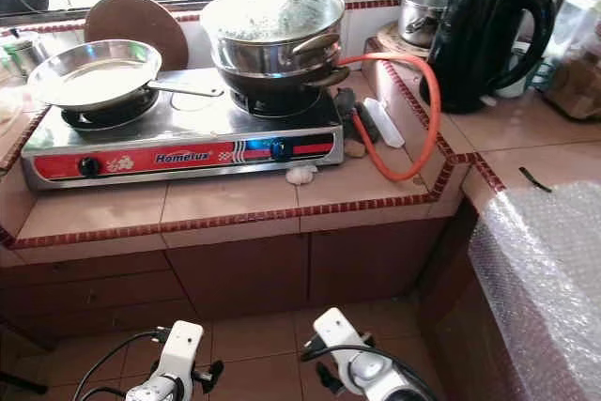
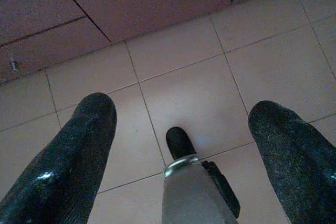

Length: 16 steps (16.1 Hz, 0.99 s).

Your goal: Kitchen organization

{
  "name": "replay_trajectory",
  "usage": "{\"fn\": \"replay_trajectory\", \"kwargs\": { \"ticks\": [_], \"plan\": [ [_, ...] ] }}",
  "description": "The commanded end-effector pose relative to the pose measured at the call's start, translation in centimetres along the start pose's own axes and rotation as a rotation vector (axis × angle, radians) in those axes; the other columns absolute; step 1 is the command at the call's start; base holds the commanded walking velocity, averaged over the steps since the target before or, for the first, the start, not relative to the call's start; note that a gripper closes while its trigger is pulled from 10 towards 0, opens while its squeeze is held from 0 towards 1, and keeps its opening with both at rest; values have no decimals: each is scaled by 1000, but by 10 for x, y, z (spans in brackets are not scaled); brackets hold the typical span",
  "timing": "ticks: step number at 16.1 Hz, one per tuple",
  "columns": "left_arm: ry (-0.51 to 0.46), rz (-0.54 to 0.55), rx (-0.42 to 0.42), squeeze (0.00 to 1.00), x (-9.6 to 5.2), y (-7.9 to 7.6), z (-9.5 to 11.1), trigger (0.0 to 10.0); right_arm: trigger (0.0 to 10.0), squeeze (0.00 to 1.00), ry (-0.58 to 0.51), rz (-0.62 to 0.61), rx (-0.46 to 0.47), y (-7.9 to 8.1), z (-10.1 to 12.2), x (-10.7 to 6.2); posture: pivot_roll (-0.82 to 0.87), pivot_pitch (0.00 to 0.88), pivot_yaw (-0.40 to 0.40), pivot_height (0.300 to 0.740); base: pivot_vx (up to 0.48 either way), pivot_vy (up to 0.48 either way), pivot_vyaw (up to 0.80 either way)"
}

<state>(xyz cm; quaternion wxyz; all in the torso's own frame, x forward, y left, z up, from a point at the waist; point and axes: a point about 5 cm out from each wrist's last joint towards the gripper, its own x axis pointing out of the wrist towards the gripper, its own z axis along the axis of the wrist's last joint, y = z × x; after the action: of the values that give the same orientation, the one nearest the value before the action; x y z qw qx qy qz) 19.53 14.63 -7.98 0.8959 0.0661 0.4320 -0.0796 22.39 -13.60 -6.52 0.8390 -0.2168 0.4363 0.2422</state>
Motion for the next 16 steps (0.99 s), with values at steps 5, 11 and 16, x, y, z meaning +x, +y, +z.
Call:
{"fn": "replay_trajectory", "kwargs": {
  "ticks": [5, 11, 16],
  "plan": [
    [48, 38, -22, 0, -3, 8, -14, 10000, 10000, 0, 2, 23, -82, 0, 8, 1, -111, 0, 5, 740, -240, 220, 0],
    [70, 30, 6, 0, -5, 8, -22, 10000, 10000, 0, 11, 30, -89, 3, 8, 1, -109, 0, 4, 740, -333, 314, 0],
    [45, -33, 1, 0, -7, 6, -24, 10000, 10000, 0, 6, 47, -94, 6, 9, 2, -112, 0, 11, 740, -193, 210, 0]
  ]
}}
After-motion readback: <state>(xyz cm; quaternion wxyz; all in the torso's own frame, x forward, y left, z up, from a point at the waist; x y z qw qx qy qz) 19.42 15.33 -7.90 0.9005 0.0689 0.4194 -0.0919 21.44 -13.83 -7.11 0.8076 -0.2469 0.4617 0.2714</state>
